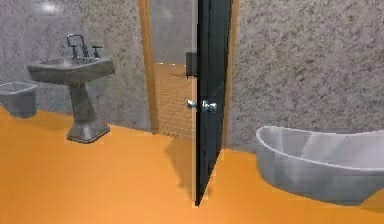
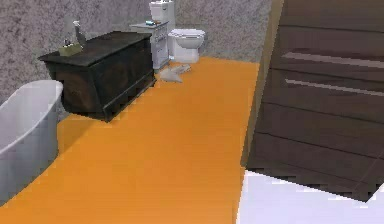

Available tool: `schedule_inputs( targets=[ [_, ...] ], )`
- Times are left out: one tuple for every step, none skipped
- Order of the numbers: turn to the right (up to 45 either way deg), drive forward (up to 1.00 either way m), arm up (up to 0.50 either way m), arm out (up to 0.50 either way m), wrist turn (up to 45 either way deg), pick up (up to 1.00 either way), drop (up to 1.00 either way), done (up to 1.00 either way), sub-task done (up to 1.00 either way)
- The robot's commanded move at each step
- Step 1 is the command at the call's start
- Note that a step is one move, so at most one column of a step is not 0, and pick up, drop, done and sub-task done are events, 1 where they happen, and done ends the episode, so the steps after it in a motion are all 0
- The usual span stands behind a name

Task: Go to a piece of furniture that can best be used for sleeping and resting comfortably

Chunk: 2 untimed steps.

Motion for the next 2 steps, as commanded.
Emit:
schedule_inputs(
  targets=[
    [0.0, 0.4, 0.0, 0.0, 0.0, 0.0, 0.0, 0.0, 0.0],
    [-45.0, 0.0, 0.0, 0.0, 0.0, 0.0, 0.0, 0.0, 0.0]
  ],
)
